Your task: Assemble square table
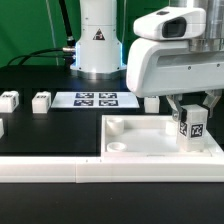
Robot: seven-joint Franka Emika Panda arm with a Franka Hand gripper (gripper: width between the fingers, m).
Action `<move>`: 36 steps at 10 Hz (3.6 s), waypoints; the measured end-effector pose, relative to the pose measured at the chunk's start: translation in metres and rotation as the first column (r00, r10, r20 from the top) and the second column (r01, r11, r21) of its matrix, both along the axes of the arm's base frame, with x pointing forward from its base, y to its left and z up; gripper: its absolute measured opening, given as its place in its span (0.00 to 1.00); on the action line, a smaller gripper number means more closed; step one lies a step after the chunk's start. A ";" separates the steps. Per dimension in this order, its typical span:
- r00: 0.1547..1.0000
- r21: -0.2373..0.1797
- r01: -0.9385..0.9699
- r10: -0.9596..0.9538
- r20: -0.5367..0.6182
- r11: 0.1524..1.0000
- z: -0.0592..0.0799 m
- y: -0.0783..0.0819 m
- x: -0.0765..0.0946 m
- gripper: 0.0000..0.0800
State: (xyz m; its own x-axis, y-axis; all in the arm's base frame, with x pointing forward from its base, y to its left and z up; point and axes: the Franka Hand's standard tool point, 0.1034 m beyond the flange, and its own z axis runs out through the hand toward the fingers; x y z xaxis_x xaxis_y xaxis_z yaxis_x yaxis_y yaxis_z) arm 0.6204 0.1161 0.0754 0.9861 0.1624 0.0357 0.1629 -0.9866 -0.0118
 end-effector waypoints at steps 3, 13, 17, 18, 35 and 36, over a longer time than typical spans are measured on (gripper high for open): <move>0.966 0.019 0.259 -0.259 -0.008 0.966 0.000 0.001 0.000 0.36; 0.793 0.016 0.609 -0.609 -0.018 0.793 0.005 -0.007 -0.001 0.73; 0.916 0.000 0.397 -0.397 -0.058 0.918 0.019 -0.001 -0.011 0.81; 0.921 -0.003 0.384 -0.384 -0.065 0.923 0.019 -0.003 -0.012 0.81; 0.987 -0.005 0.149 -0.149 -0.066 0.989 -0.003 -0.026 -0.084 0.81; 0.987 -0.006 0.148 -0.148 -0.070 0.989 -0.004 -0.026 -0.087 0.81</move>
Offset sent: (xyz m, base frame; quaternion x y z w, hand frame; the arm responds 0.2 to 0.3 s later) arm -0.0067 0.0027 -0.0001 0.0308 -0.0049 0.2987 0.9538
